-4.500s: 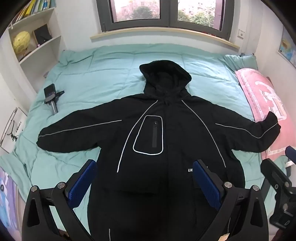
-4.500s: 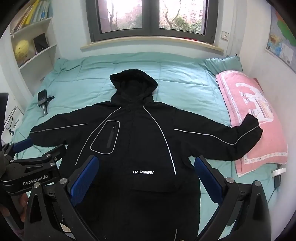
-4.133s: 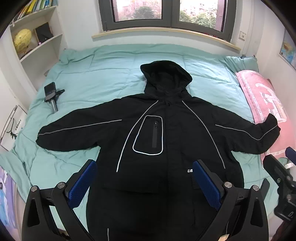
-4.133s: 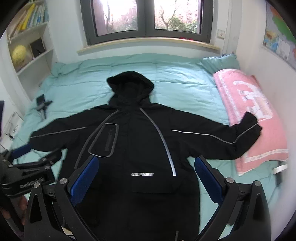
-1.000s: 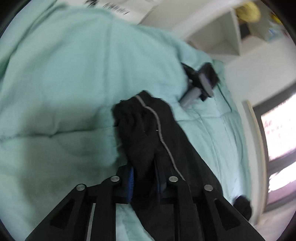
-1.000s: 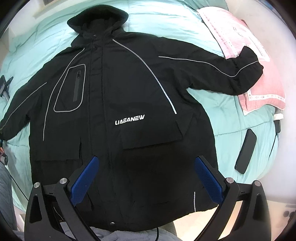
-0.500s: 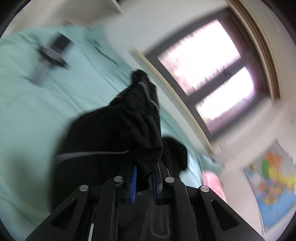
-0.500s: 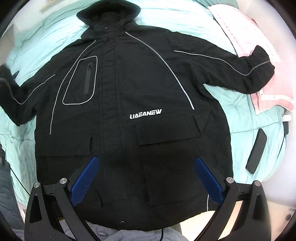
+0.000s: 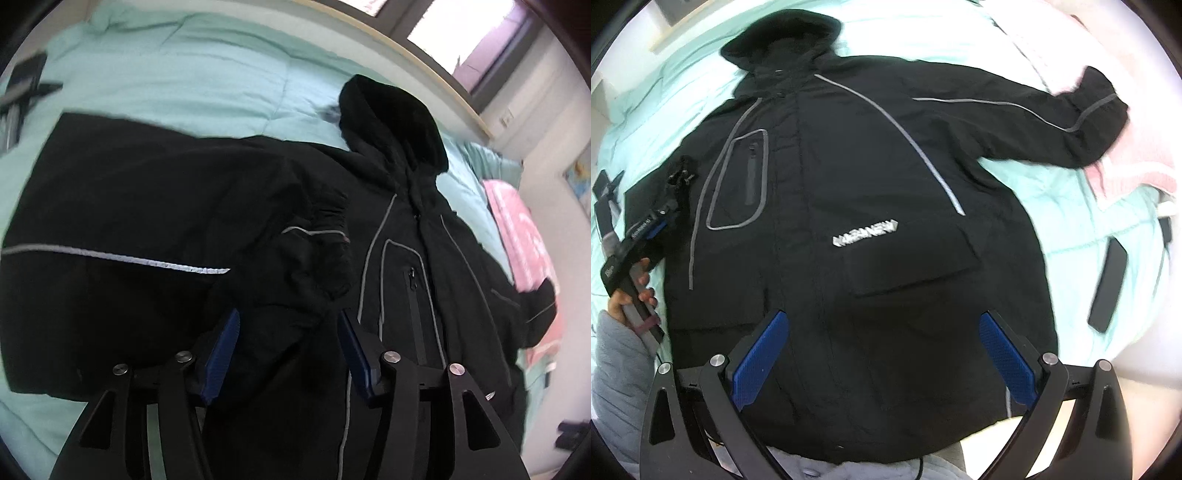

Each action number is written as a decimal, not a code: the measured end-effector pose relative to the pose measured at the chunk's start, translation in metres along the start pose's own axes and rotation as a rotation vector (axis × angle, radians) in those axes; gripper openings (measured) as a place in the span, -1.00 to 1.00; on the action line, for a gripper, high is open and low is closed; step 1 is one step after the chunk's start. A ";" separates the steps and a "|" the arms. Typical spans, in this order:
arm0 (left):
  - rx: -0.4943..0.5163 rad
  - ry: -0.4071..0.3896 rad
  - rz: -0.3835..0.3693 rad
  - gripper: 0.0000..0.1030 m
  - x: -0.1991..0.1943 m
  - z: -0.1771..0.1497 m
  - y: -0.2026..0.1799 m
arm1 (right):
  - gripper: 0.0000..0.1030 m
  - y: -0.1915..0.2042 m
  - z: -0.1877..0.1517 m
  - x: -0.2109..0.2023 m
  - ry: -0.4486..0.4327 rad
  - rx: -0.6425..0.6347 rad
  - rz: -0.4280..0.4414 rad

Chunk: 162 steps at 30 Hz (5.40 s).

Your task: Fold large clothes

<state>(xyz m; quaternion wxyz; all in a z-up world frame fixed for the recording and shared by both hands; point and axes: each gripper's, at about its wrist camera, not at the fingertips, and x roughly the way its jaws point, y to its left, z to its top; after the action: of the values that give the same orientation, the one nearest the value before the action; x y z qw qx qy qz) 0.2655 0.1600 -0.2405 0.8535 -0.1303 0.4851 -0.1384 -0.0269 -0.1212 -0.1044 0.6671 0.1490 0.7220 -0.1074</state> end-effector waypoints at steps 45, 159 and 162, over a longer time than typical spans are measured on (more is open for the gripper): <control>-0.172 -0.052 -0.055 0.30 -0.155 -0.113 0.016 | -0.51 0.100 0.171 0.058 -0.201 -0.188 0.645; 0.261 0.207 0.196 0.22 0.044 0.019 -0.165 | 0.56 0.084 0.184 0.110 -0.205 -0.247 0.132; 0.252 0.193 0.196 0.22 0.053 0.014 -0.159 | 0.56 0.095 0.182 0.122 -0.235 -0.227 0.123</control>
<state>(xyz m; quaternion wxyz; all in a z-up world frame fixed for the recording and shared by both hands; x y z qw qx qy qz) 0.2862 -0.0055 -0.2185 0.8221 0.0394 0.5538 -0.1263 0.1686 -0.0883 -0.2376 0.7649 0.1029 0.6359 -0.0008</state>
